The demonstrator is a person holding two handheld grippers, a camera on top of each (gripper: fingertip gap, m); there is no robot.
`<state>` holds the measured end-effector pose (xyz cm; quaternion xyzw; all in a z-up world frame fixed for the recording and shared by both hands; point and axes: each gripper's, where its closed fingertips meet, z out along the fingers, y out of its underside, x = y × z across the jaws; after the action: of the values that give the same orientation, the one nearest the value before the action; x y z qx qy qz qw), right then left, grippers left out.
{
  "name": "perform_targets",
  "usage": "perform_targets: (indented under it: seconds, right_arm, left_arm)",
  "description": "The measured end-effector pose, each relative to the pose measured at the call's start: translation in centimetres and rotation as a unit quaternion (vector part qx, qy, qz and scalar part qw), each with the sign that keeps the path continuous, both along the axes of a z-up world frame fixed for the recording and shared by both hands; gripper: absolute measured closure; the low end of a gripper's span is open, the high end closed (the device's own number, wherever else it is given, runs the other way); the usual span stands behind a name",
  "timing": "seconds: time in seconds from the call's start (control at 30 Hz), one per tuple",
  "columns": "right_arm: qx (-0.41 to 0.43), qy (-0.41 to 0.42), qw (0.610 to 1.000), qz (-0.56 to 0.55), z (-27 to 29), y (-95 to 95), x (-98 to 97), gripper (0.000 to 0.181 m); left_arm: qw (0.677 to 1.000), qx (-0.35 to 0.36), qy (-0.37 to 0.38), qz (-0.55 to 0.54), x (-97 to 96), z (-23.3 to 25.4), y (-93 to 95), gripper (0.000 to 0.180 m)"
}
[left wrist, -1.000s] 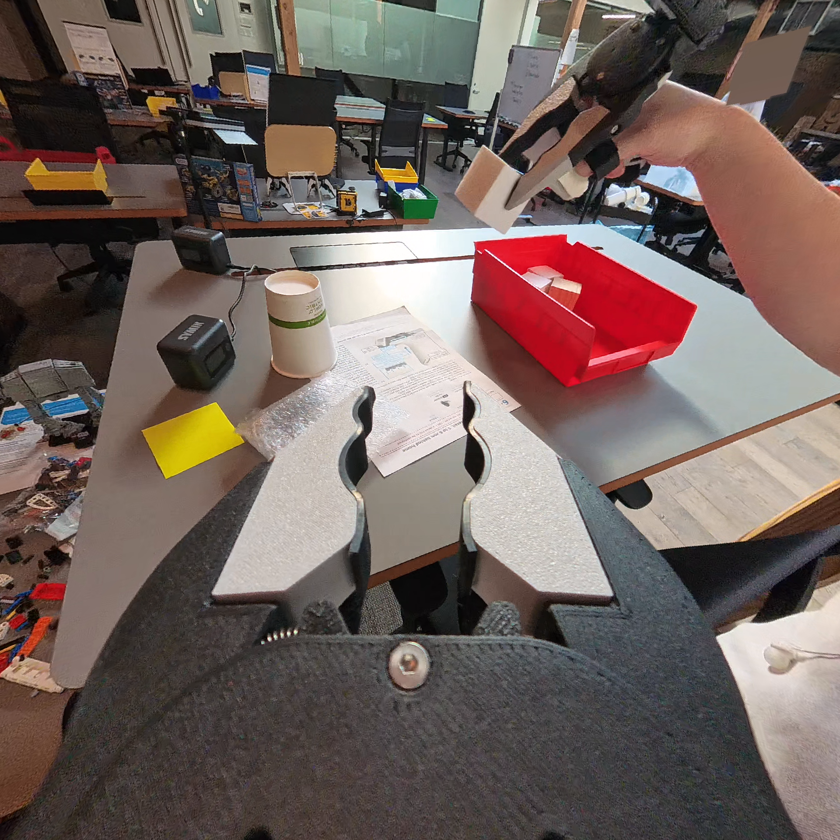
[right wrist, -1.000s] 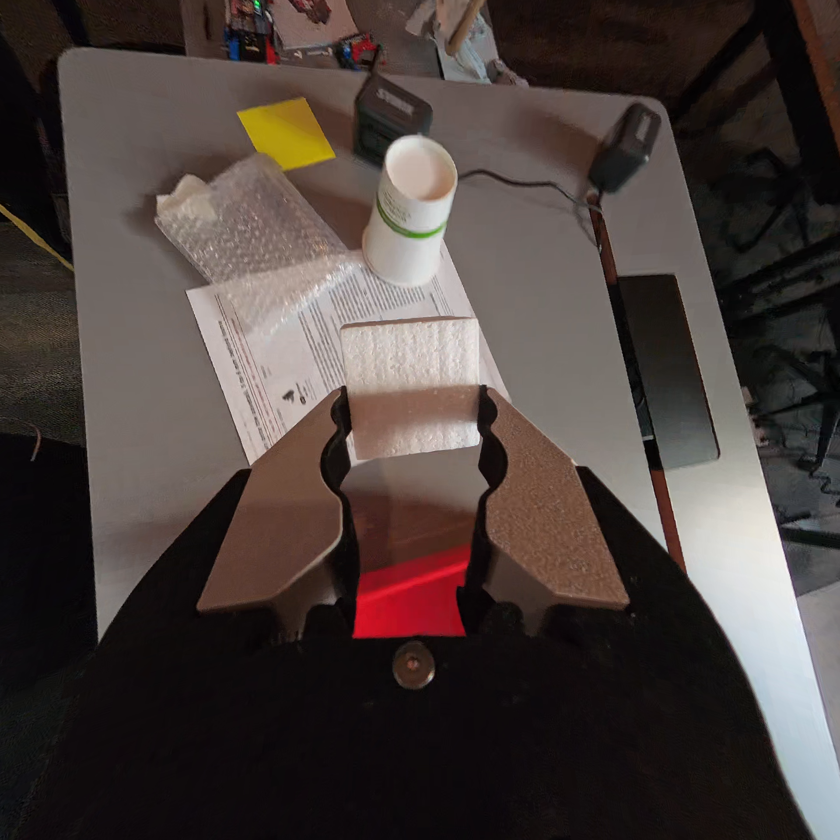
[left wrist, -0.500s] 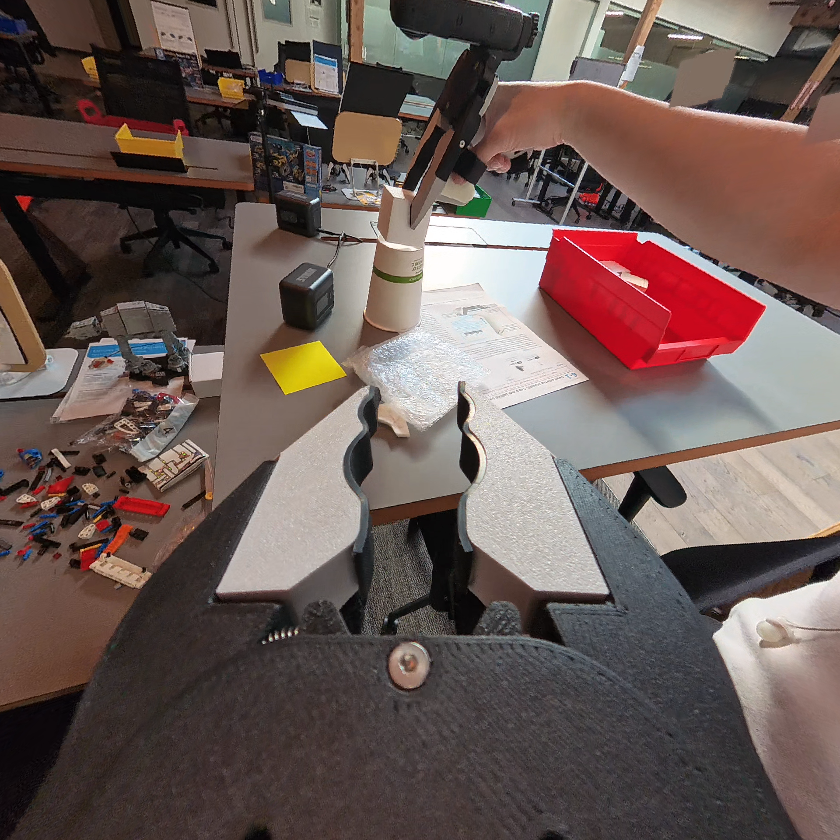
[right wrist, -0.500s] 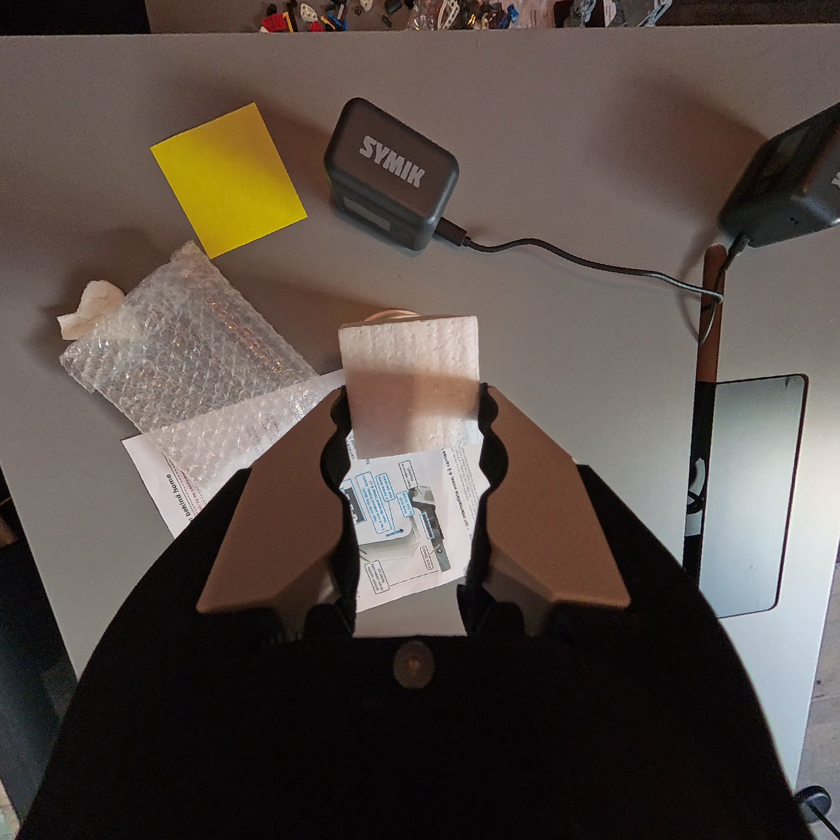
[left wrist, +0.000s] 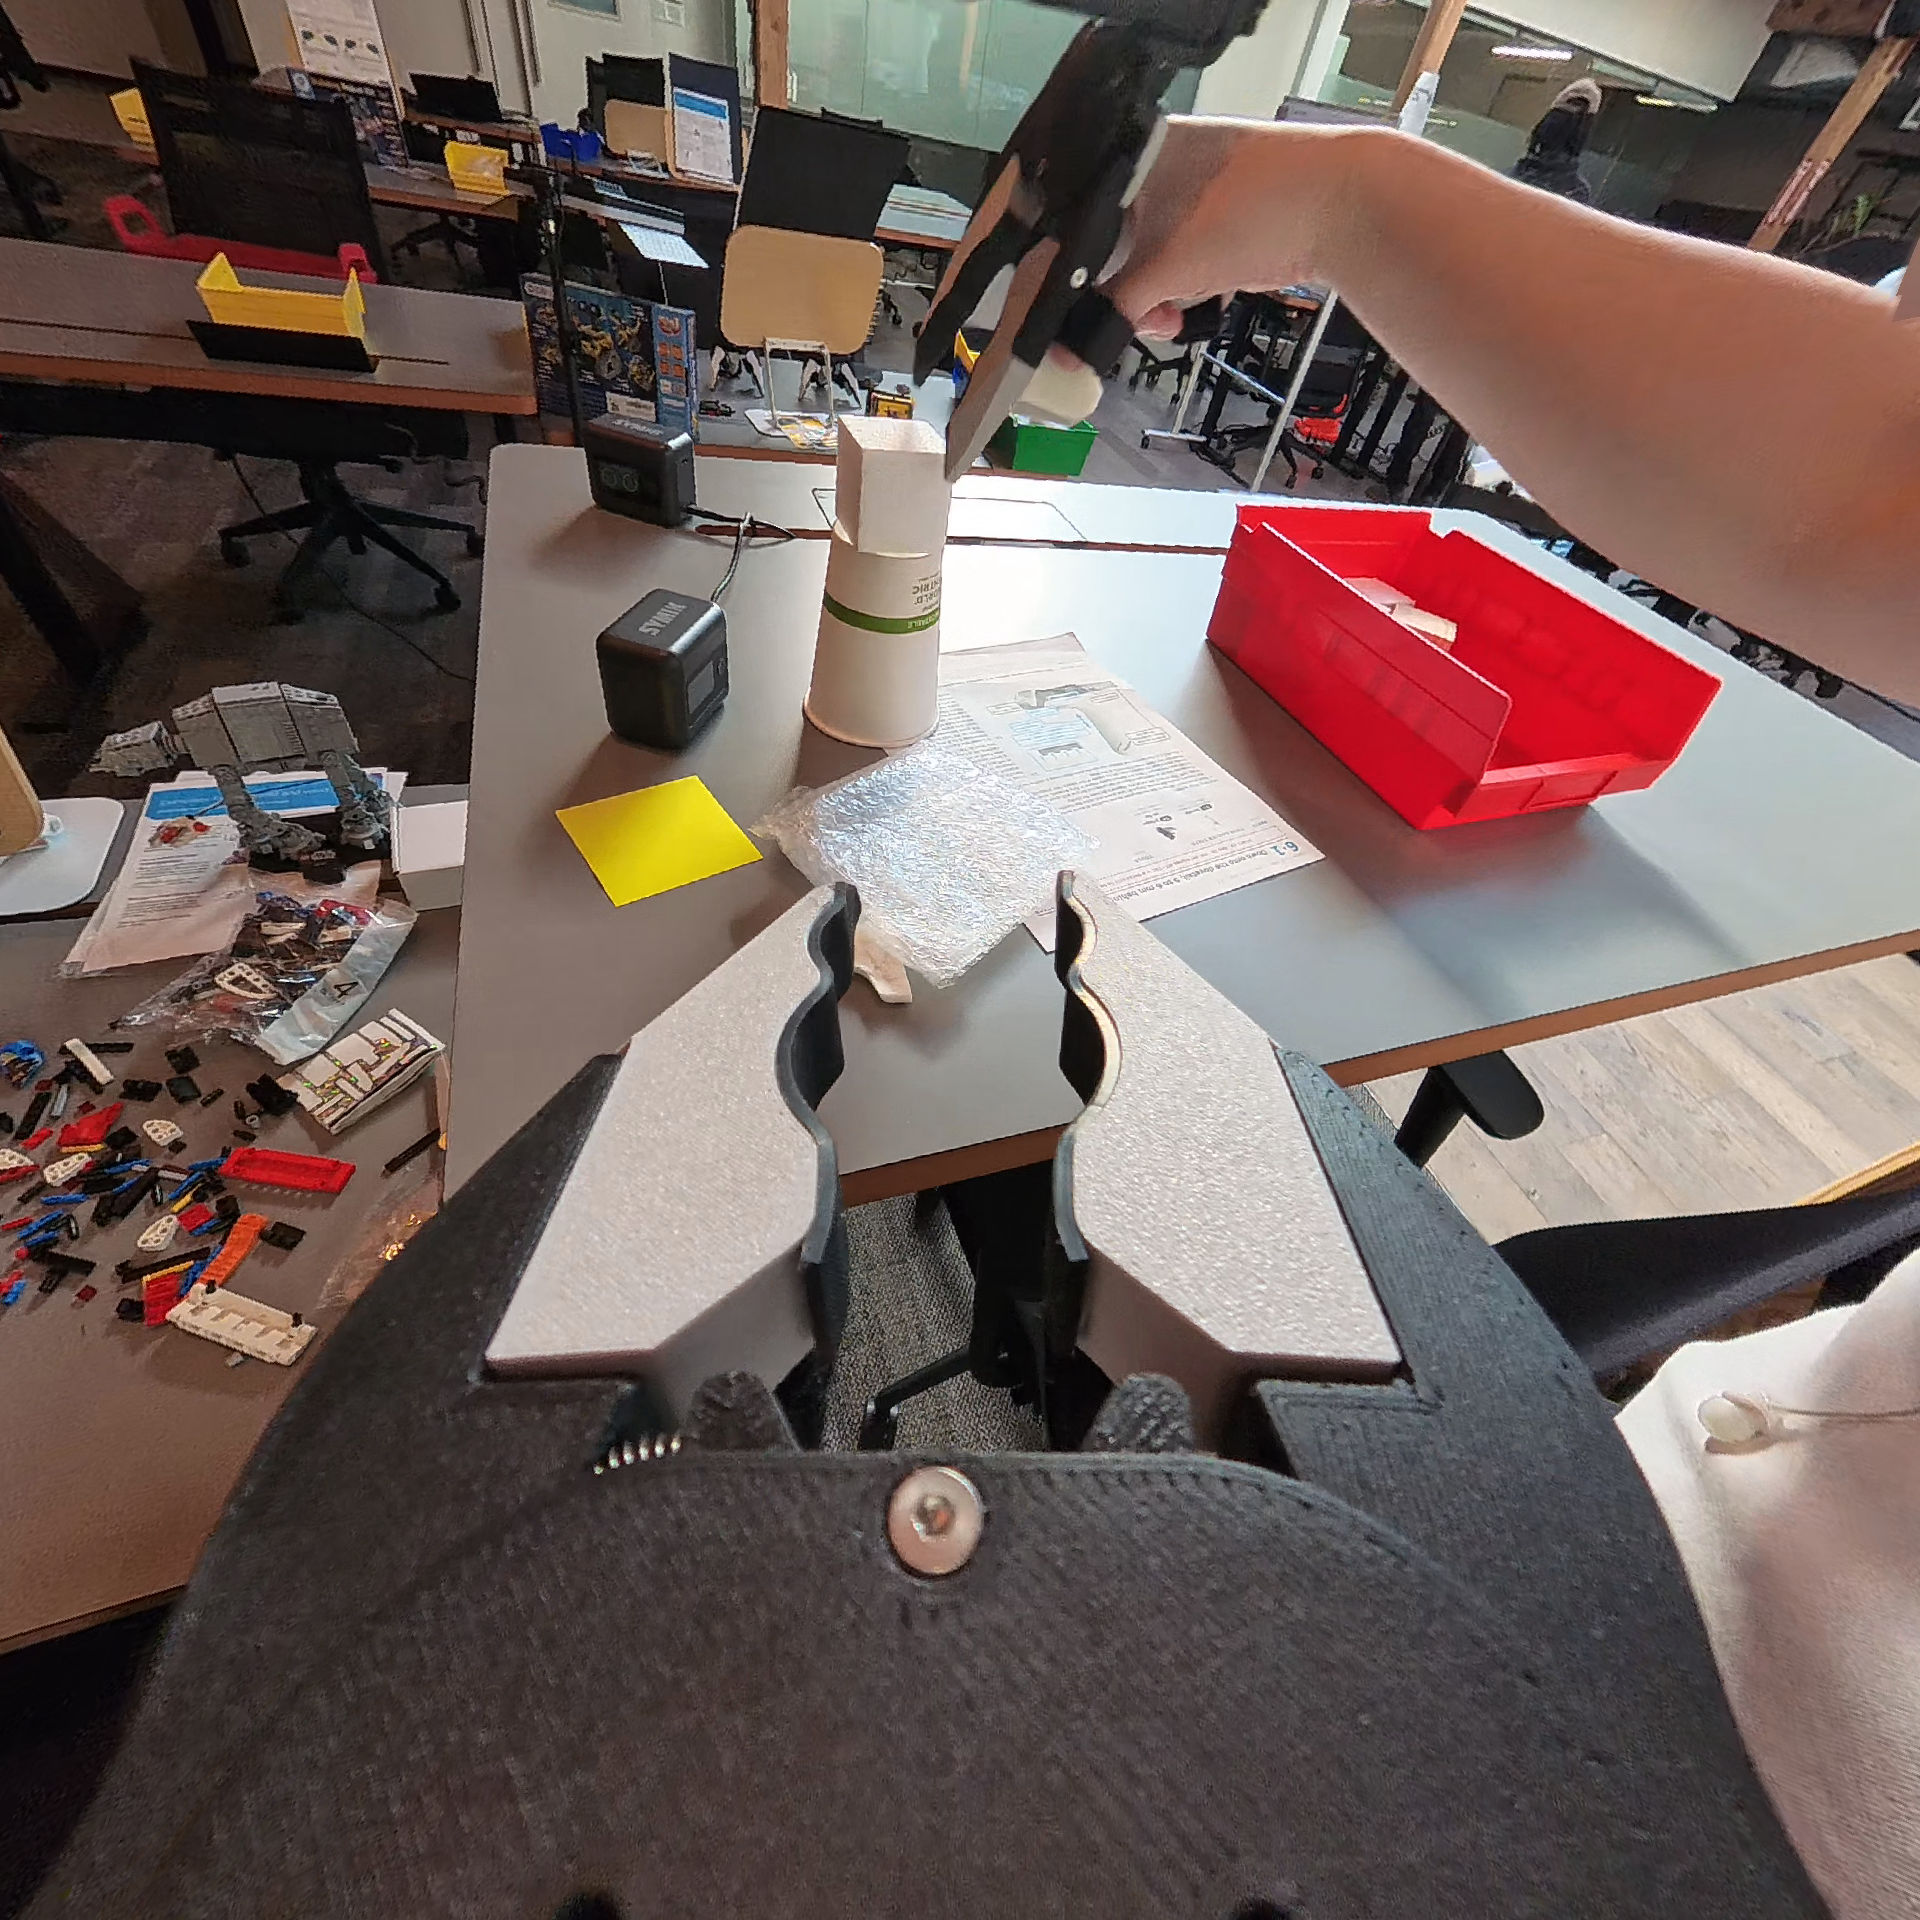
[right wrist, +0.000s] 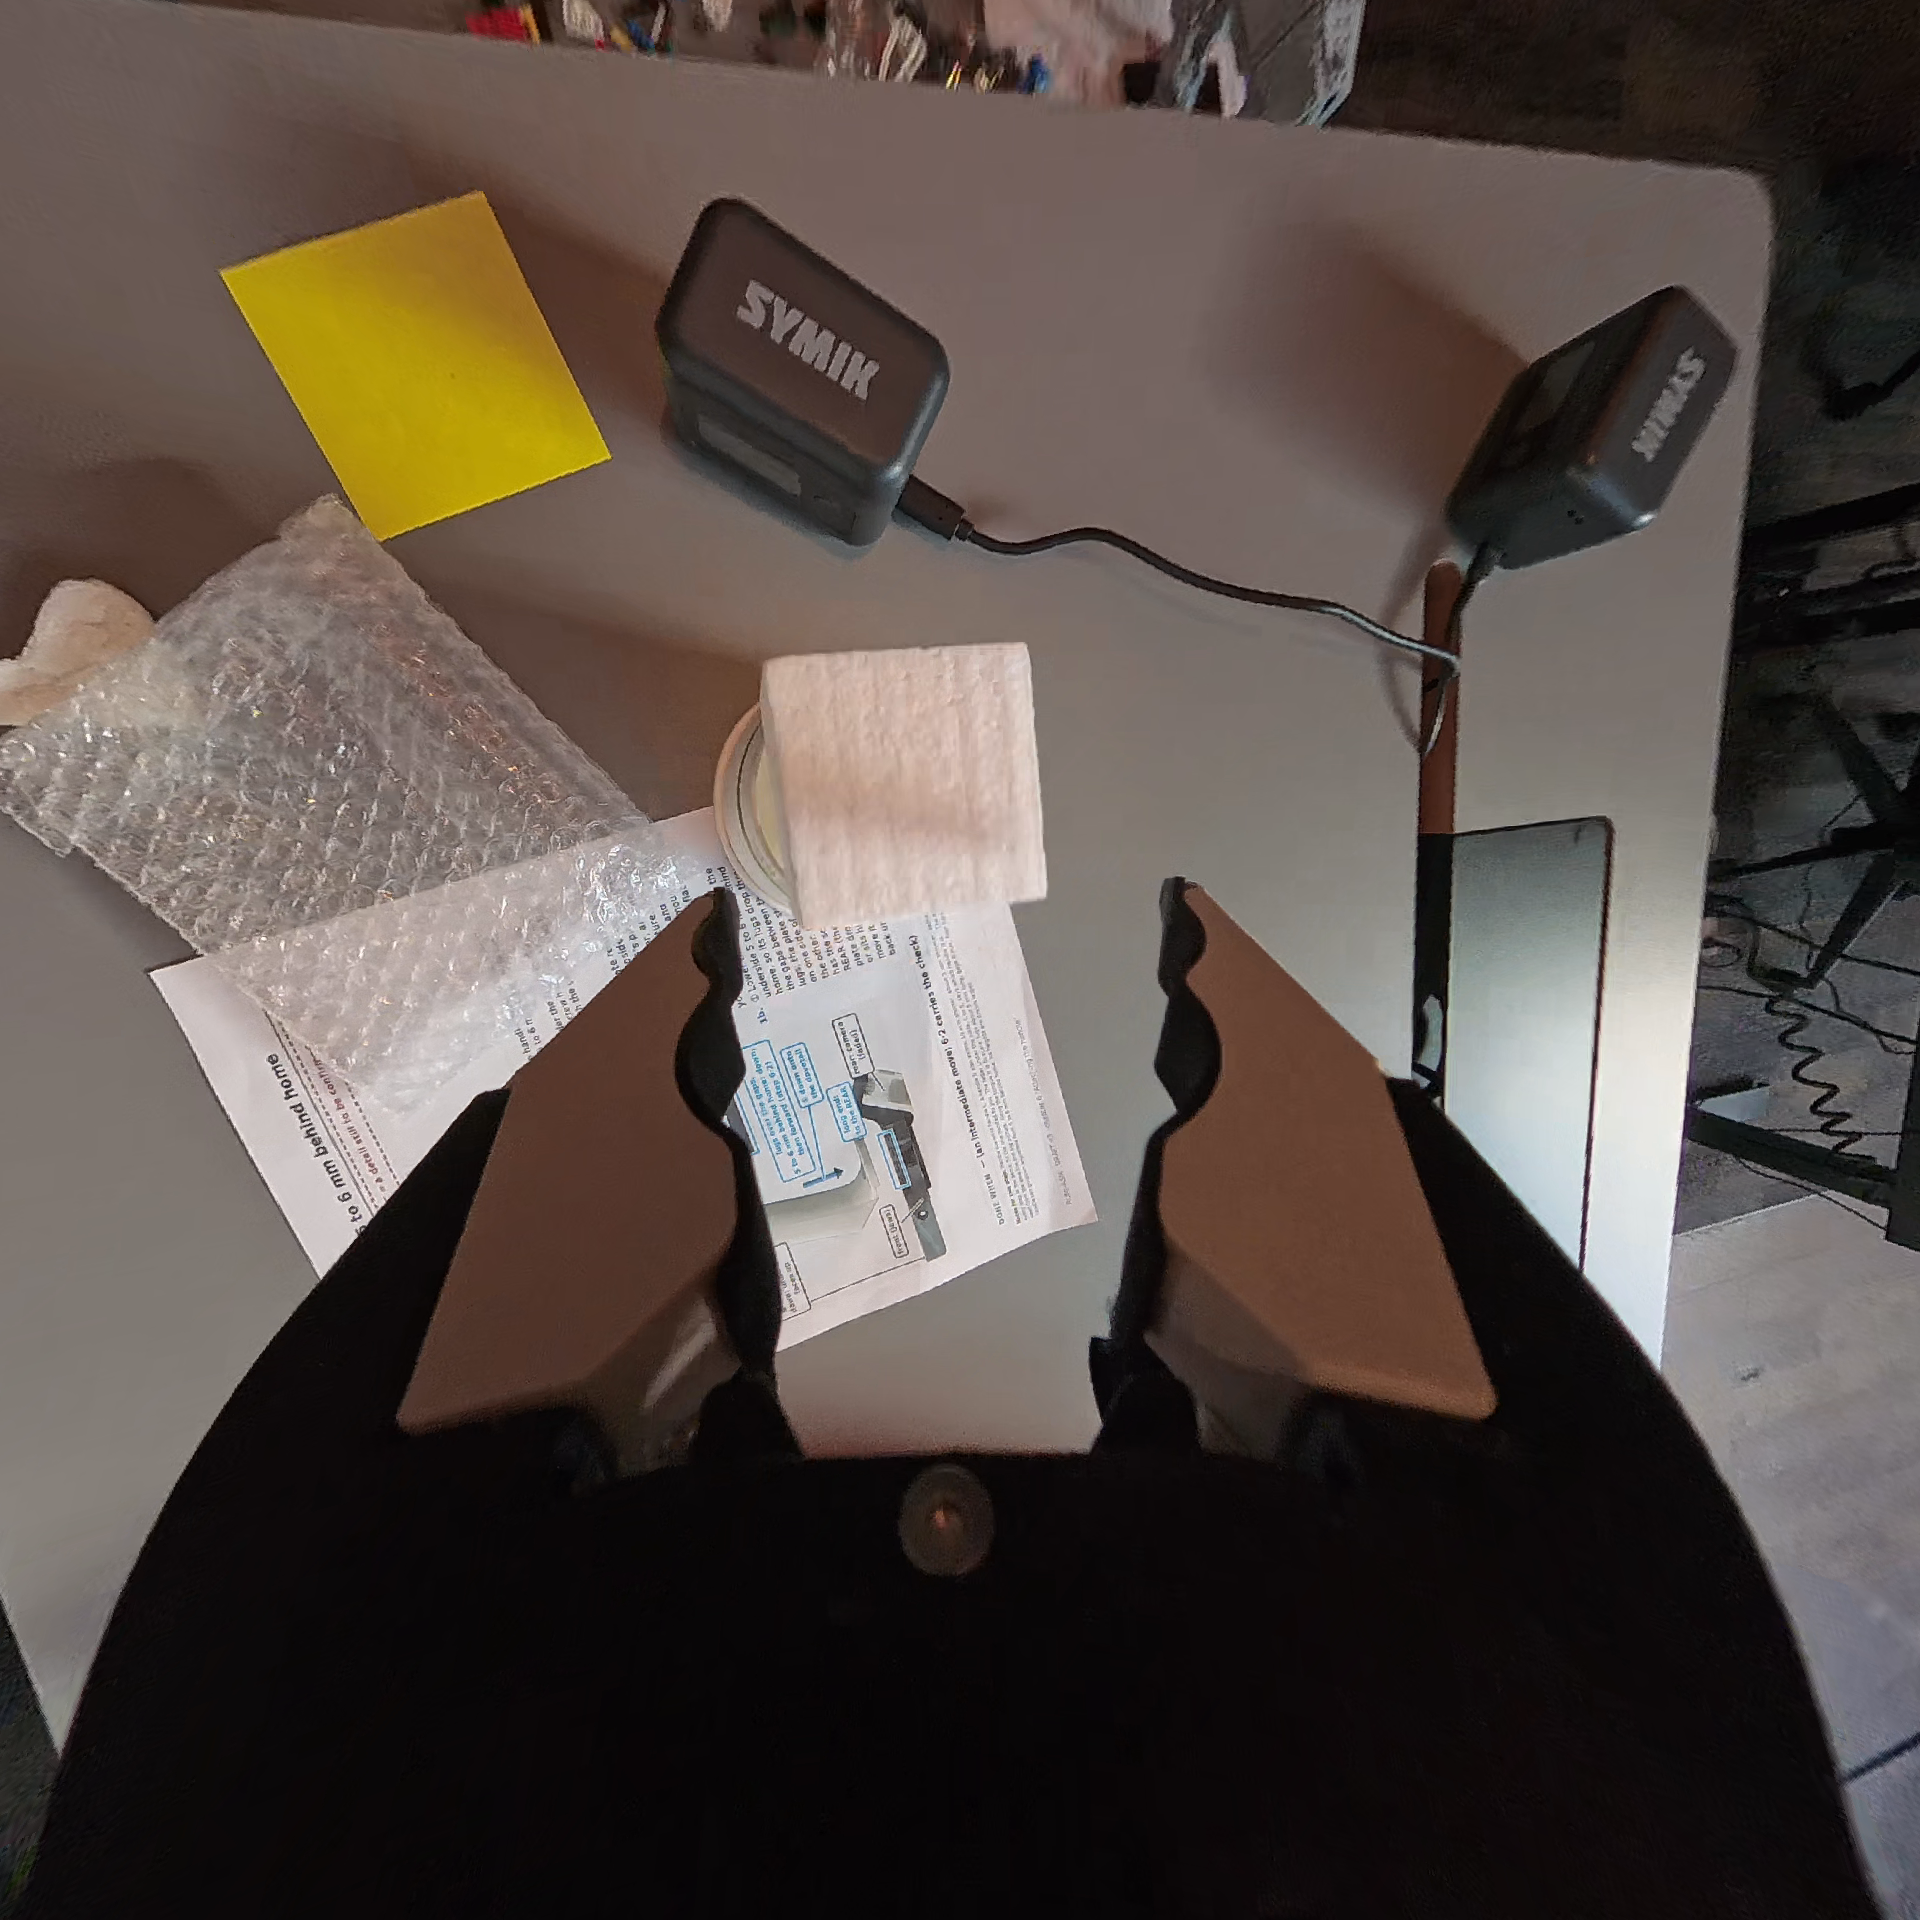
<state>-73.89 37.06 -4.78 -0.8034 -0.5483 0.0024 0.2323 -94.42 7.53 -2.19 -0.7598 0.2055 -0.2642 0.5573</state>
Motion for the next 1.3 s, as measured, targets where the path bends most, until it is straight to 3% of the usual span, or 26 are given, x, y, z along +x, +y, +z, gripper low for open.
perform_targets:
  seconds: [0.1, 0.2, 0.33, 0.5, 0.8, 0.9, 1.1, 1.2, 1.3]
  right_arm:
    - [0.063, 0.069, 0.996, -0.008, 4.8, -2.5, 5.0, 0.105]
    - [0.111, 0.067, 0.988, -0.085, 5.9, -4.0, 16.7, 0.126]
    - [0.018, 0.015, 0.979, -0.204, -1.7, -6.7, 30.5, 0.122]
    - [-0.027, -0.017, 0.982, -0.189, -9.1, -7.2, 34.5, 0.109]
    - [-0.033, -0.009, 0.984, -0.175, -11.8, -6.2, 34.6, 0.127]
    - [-0.006, 0.003, 0.985, -0.17, -8.6, -6.9, 34.6, 0.127]
    - [0.144, -0.004, 0.984, -0.102, 6.7, -6.0, 26.7, 0.128]
    - [0.141, 0.051, 0.988, -0.026, 9.8, -5.0, 15.8, 0.128]
    - [0.085, 0.096, 0.992, 0.013, 8.7, -3.6, 6.3, 0.128]
  left_arm:
    - [1.0, 0.002, 0.005, -0.001, 0.3, 0.1, -0.2, 0.141]
    - [1.0, -0.001, 0.005, -0.003, 0.4, -0.1, -0.4, 0.143]
    - [1.0, -0.017, 0.004, -0.015, 1.6, -0.3, 0.6, 0.143]
    - [0.999, 0.003, -0.004, -0.048, 5.1, 2.1, 1.6, 0.143]
    - [0.997, 0.004, 0.028, -0.068, 8.5, 2.5, 1.7, 0.143]
    - [0.998, -0.002, 0.031, -0.062, 7.9, 2.0, 1.4, 0.143]
    - [0.999, 0.004, 0.017, -0.039, 5.5, 1.9, 0.9, 0.144]
    - [0.999, 0.006, 0.008, -0.035, 5.0, 1.8, 1.3, 0.143]
    - [0.999, 0.013, 0.005, -0.035, 5.2, 2.0, 1.7, 0.143]
